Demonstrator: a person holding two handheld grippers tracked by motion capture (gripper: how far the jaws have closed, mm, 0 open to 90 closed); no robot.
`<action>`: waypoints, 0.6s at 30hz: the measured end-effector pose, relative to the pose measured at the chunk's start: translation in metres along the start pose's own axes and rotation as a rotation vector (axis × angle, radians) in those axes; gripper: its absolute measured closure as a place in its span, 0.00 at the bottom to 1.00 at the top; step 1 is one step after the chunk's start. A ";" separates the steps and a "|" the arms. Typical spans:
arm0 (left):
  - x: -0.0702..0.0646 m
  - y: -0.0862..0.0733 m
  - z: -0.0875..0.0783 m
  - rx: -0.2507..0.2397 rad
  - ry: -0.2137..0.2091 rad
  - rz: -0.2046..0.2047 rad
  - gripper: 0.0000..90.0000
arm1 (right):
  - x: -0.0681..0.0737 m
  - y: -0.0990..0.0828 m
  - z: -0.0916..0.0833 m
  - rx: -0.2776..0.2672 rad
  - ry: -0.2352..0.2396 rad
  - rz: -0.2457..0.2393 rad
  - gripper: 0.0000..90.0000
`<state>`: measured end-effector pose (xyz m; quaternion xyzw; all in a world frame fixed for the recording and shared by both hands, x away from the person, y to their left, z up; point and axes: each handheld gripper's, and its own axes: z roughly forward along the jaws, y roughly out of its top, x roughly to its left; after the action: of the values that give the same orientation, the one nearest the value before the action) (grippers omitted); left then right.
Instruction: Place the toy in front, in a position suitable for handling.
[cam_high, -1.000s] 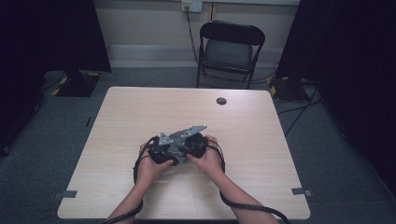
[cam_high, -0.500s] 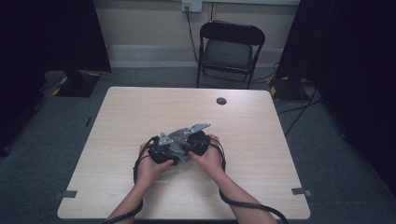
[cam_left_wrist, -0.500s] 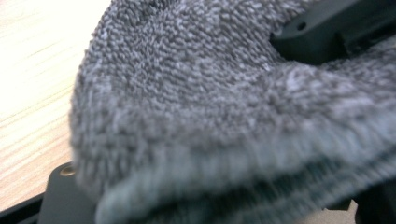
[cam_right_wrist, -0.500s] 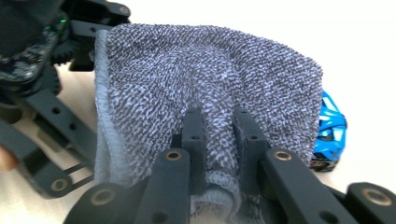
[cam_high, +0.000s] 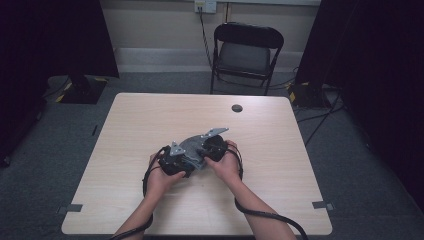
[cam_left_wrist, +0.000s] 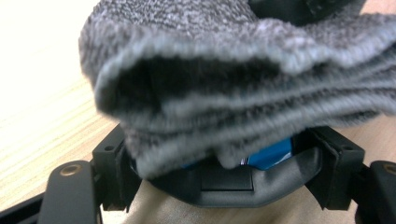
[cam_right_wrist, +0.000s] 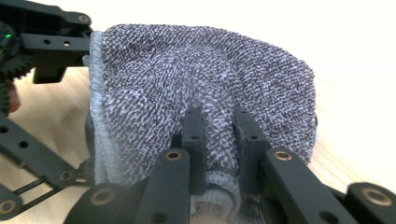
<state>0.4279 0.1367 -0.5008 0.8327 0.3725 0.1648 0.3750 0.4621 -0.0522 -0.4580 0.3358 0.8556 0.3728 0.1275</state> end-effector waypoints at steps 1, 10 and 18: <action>0.000 0.000 0.000 0.000 0.000 -0.001 0.27 | -0.001 0.000 0.000 -0.001 0.001 0.005 0.86; 0.000 0.000 0.000 0.000 0.000 0.000 0.27 | -0.017 0.000 0.003 -0.003 -0.019 0.071 0.86; 0.000 0.000 0.000 0.000 0.000 0.000 0.27 | -0.023 0.002 0.004 0.009 -0.036 0.065 0.86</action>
<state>0.4279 0.1367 -0.5008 0.8327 0.3724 0.1649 0.3751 0.4820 -0.0649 -0.4602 0.3708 0.8434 0.3668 0.1290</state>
